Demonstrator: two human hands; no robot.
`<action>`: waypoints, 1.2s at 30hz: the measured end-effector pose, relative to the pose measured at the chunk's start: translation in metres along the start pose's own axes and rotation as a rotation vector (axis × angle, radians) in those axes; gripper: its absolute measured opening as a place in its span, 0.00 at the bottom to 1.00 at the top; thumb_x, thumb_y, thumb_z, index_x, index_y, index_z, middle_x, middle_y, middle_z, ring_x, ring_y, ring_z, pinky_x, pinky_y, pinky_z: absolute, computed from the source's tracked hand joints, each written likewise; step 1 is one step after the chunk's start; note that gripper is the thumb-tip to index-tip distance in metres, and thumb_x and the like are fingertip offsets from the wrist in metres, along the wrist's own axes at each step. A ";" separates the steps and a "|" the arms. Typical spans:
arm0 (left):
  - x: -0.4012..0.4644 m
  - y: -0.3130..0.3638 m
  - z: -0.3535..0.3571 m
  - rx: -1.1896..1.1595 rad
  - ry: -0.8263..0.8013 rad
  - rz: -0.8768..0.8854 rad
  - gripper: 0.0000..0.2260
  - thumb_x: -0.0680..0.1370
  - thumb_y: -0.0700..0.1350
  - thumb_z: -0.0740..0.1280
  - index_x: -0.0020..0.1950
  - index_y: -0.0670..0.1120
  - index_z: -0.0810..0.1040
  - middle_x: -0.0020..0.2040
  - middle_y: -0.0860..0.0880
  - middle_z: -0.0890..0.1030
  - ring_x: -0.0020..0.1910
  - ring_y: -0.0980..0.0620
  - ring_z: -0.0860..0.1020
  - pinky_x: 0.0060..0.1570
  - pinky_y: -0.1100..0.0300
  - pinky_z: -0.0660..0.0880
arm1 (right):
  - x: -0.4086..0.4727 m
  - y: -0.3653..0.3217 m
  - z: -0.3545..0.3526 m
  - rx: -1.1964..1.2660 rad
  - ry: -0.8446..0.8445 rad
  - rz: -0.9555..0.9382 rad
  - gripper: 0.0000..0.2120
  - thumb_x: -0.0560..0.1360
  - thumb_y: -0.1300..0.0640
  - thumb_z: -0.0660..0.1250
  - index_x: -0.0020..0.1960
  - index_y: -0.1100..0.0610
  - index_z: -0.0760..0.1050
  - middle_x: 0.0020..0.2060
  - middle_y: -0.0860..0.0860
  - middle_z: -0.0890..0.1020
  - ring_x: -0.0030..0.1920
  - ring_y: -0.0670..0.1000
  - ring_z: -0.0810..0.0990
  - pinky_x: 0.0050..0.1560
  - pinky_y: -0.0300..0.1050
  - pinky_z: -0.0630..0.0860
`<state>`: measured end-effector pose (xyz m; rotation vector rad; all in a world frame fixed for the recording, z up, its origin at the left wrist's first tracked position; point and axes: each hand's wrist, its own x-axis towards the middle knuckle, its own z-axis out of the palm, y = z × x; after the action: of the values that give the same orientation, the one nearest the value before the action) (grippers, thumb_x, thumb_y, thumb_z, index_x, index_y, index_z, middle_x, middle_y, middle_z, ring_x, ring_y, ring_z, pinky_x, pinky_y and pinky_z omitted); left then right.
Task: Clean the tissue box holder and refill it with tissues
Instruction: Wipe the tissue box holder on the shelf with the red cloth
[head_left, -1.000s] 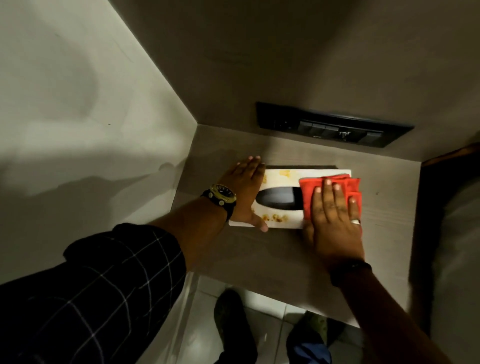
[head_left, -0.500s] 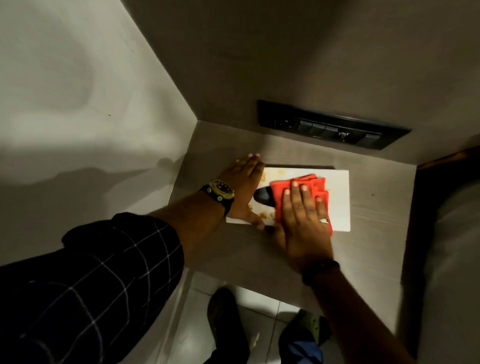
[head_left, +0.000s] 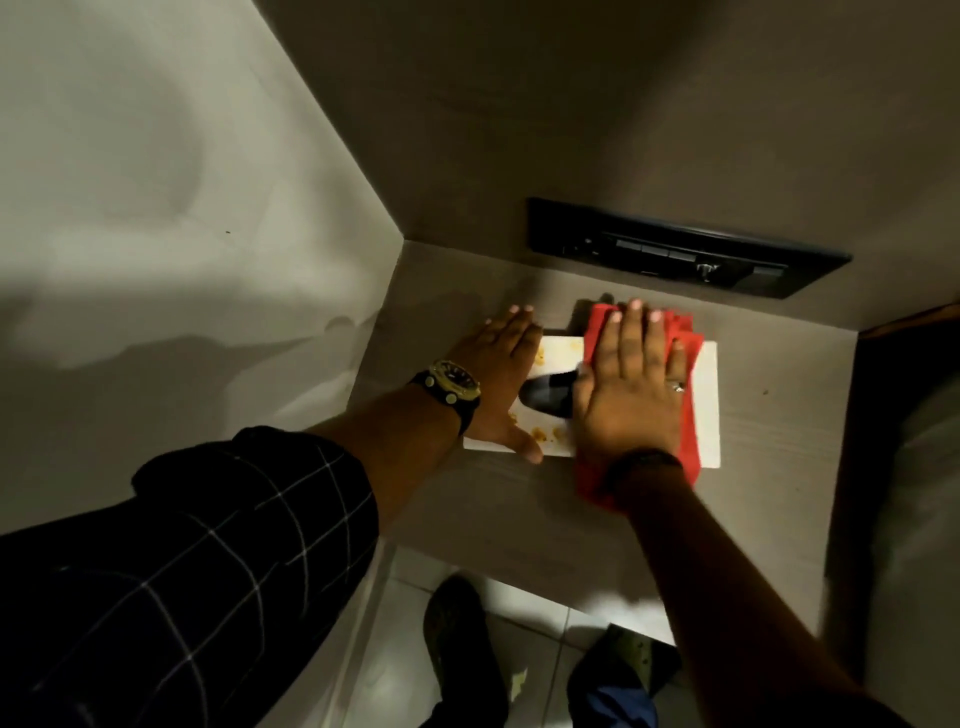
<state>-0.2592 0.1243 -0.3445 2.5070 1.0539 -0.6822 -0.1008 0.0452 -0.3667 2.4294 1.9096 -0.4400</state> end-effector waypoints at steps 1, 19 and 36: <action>0.000 0.000 0.000 -0.002 0.004 0.001 0.65 0.58 0.76 0.67 0.76 0.41 0.35 0.78 0.41 0.36 0.77 0.43 0.38 0.70 0.52 0.36 | -0.012 0.002 0.002 -0.021 -0.025 -0.063 0.32 0.79 0.45 0.45 0.78 0.60 0.47 0.78 0.58 0.49 0.78 0.59 0.45 0.76 0.61 0.42; -0.007 0.001 -0.004 -0.006 0.030 0.016 0.64 0.61 0.76 0.65 0.75 0.40 0.32 0.77 0.41 0.33 0.76 0.44 0.34 0.69 0.53 0.31 | -0.005 0.016 -0.010 0.015 -0.029 -0.034 0.33 0.78 0.44 0.43 0.78 0.58 0.44 0.78 0.57 0.45 0.78 0.57 0.41 0.76 0.60 0.39; -0.004 -0.001 0.000 -0.057 0.056 0.025 0.64 0.60 0.74 0.69 0.76 0.40 0.38 0.78 0.40 0.38 0.77 0.43 0.38 0.70 0.54 0.35 | -0.007 -0.012 -0.003 0.004 -0.013 -0.039 0.34 0.77 0.46 0.44 0.78 0.62 0.49 0.77 0.62 0.50 0.78 0.61 0.46 0.76 0.61 0.41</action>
<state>-0.2629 0.1228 -0.3423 2.4993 1.0444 -0.5707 -0.1137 0.0418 -0.3601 2.3891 1.9552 -0.4601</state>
